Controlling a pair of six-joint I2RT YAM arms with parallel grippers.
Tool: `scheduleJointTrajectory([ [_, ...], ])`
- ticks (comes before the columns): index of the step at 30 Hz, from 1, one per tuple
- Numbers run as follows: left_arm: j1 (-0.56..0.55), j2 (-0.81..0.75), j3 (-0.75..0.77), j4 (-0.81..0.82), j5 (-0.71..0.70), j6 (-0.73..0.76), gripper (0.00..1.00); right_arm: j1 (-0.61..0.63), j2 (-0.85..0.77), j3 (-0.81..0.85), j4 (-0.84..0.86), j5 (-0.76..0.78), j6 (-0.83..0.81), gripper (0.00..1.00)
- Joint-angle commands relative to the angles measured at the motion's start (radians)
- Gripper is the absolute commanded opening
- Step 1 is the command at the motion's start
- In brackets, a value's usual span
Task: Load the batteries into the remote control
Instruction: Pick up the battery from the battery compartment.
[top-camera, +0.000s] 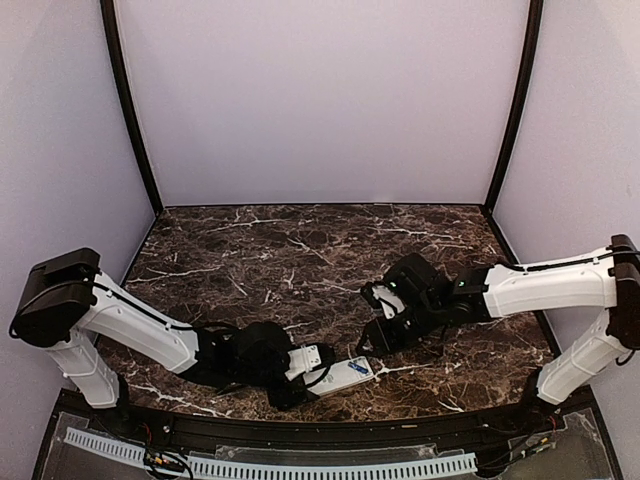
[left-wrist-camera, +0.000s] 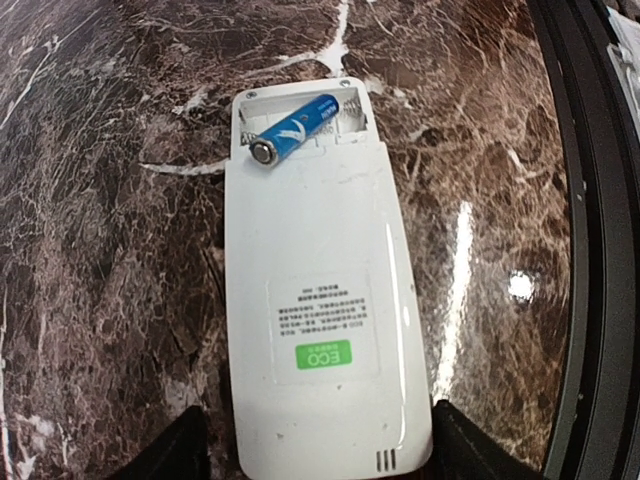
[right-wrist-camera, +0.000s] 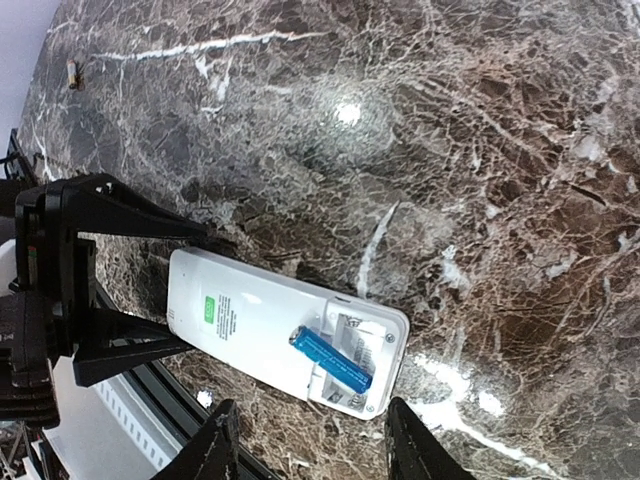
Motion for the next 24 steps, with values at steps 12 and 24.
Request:
scheduleJointTrajectory([
  [12,0.012,-0.061,0.115,-0.025,0.117,0.171,0.86,-0.01,-0.142,-0.044,-0.032,0.147,0.13,0.47],
  [24,0.155,0.129,0.42,-0.317,0.496,0.375,0.68,-0.043,-0.284,-0.157,-0.005,0.153,0.134,0.48],
])
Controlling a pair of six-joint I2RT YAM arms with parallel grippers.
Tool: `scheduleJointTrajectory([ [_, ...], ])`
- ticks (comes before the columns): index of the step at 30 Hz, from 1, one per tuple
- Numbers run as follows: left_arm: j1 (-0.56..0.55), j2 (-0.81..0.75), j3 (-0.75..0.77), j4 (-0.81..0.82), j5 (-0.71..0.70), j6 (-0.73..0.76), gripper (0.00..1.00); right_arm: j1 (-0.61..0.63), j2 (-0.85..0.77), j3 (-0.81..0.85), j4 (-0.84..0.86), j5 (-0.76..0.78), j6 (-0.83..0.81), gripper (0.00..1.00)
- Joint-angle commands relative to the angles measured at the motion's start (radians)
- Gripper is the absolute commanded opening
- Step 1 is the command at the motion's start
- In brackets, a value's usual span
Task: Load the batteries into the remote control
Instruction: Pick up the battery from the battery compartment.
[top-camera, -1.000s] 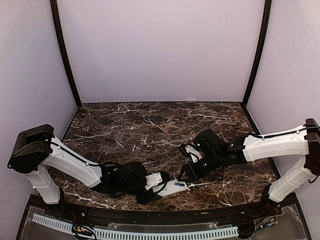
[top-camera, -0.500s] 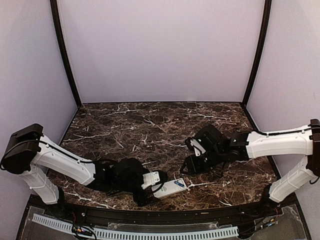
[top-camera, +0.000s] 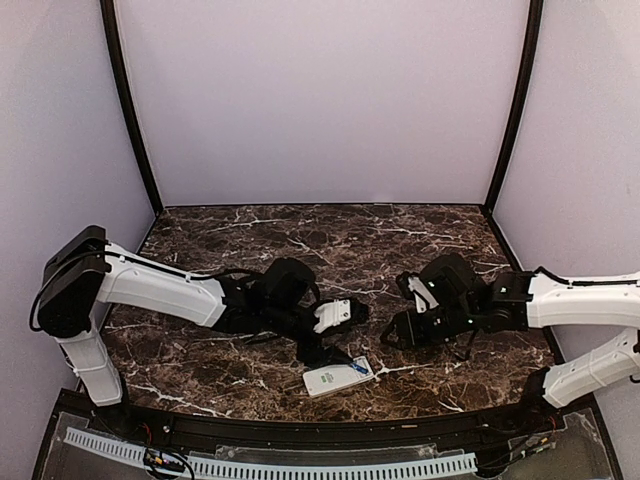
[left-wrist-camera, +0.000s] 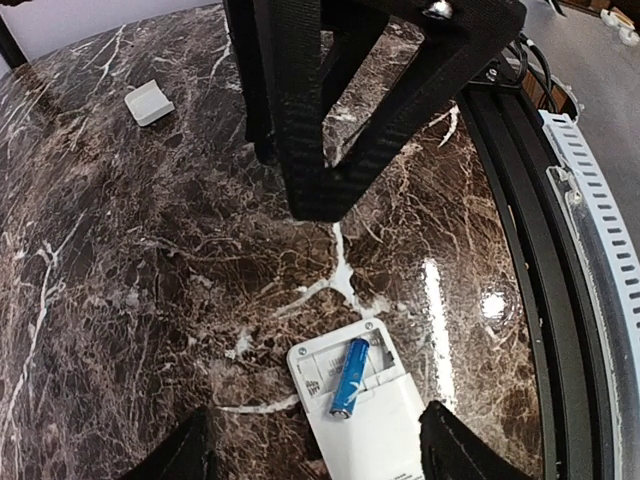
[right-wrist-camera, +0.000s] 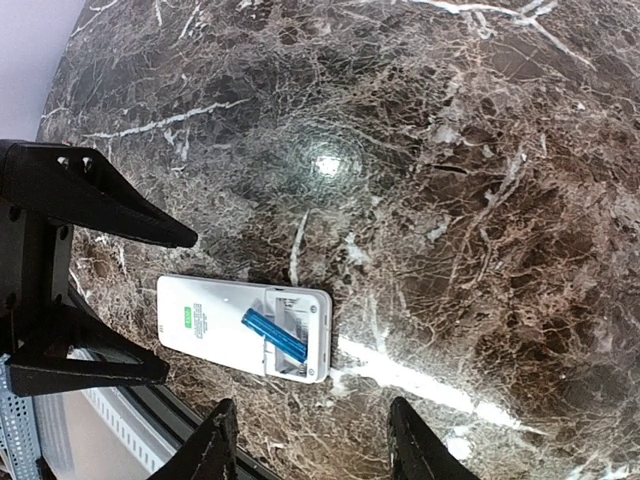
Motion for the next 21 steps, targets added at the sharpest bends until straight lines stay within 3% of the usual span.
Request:
scheduleJointTrajectory([
  [1,0.003,0.049,0.09,-0.187,0.146,0.125,0.68,-0.017,-0.038,-0.038,0.021,0.017,0.011,0.48],
  [9,0.003,0.171,0.201,-0.279,0.125,0.153,0.52,-0.023,-0.066,-0.092,0.054,0.01,0.016,0.48],
  [21,0.002,0.213,0.21,-0.269,0.052,0.163,0.28,-0.023,-0.092,-0.152,0.108,0.011,0.038,0.48],
])
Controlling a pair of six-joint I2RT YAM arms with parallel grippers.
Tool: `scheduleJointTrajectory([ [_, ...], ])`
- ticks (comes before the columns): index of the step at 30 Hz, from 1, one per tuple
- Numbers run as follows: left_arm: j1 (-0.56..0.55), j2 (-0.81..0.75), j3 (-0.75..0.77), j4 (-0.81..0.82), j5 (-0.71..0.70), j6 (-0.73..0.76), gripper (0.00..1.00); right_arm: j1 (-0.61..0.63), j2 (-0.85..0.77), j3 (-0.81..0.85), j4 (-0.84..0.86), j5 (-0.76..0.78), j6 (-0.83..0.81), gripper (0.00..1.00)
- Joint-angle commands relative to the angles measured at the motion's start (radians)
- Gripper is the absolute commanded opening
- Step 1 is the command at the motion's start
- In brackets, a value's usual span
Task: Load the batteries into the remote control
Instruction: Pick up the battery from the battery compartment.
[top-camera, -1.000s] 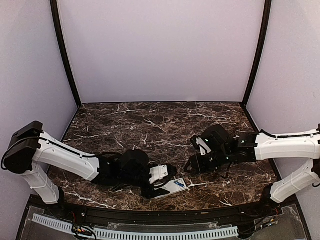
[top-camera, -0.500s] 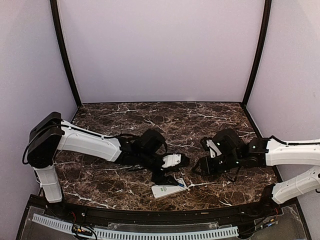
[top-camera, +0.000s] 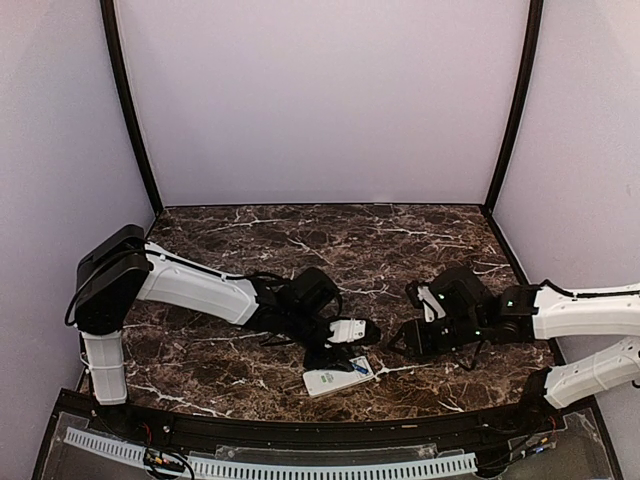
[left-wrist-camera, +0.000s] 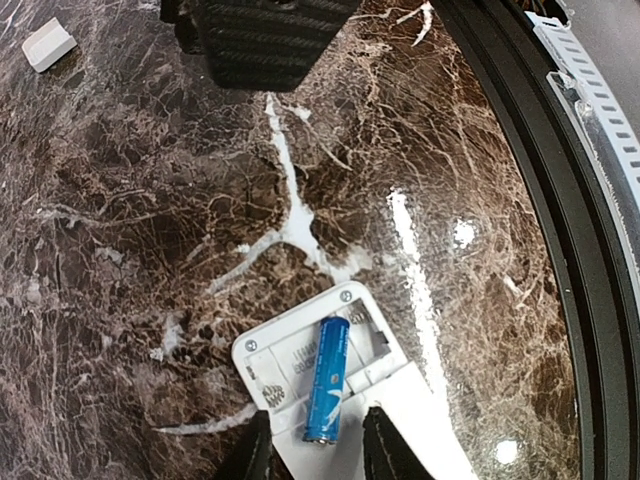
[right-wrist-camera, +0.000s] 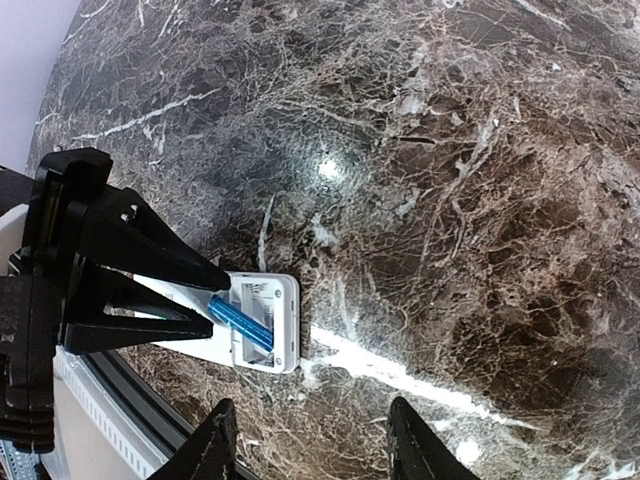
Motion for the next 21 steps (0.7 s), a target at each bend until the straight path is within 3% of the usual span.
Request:
scheduleJointTrajectory([
  [1,-0.001,0.012,0.022,-0.045,-0.011,0.013,0.27,-0.007,-0.025,-0.032,0.045,0.008,0.023,0.48],
  [21,-0.009,0.036,0.029,-0.066,0.019,0.015,0.19,-0.007,-0.04,-0.059,0.05,0.019,0.046,0.48],
])
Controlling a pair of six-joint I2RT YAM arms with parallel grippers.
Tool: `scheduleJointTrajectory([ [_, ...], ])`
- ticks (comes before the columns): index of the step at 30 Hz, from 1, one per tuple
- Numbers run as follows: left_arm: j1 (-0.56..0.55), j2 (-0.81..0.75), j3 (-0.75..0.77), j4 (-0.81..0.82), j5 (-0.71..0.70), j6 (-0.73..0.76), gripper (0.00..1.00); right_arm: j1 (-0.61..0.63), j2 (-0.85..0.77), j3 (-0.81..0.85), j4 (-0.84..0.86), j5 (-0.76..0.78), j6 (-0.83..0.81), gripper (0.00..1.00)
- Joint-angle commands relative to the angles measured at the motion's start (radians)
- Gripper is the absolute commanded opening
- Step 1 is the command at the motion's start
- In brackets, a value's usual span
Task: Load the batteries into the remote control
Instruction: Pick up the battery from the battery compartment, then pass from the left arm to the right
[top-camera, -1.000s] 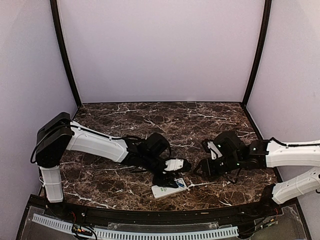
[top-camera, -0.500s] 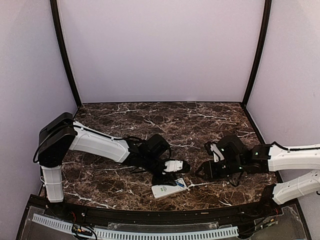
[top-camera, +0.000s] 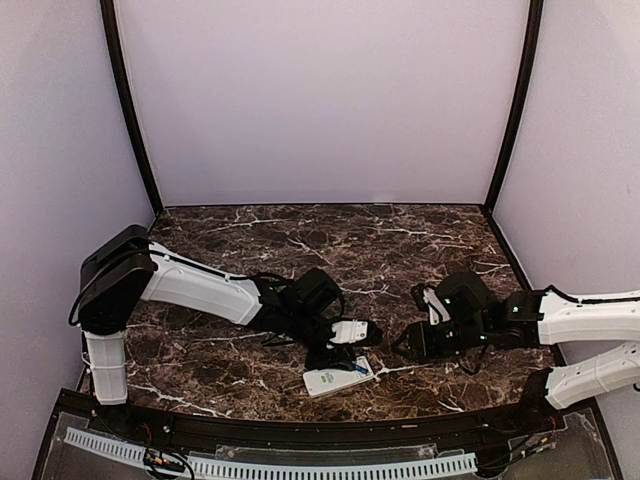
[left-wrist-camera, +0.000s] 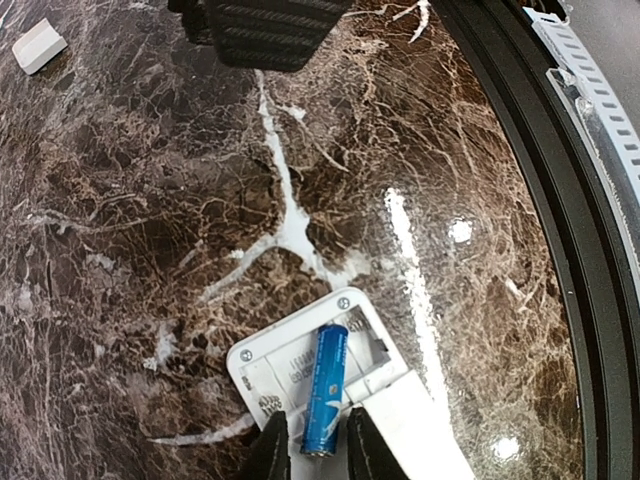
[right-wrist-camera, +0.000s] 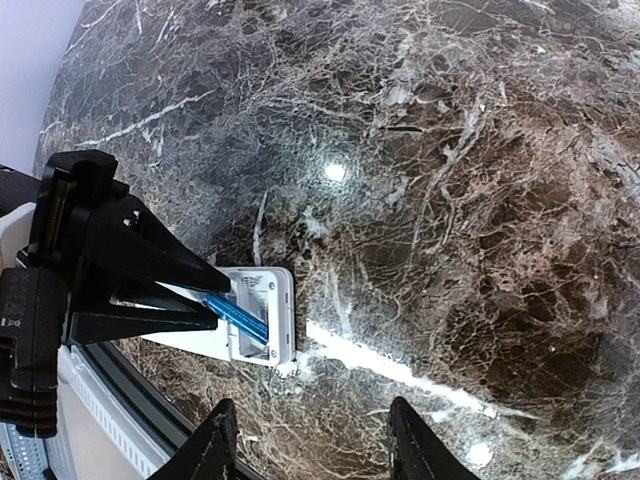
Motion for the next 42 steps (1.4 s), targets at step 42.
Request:
scheduleJointTrajectory([
  [42,-0.129,-0.591,-0.422,1.052,-0.657,-0.535,0.0,0.022,-0.044,0.352,0.536,-0.09,-0.078,0.47],
])
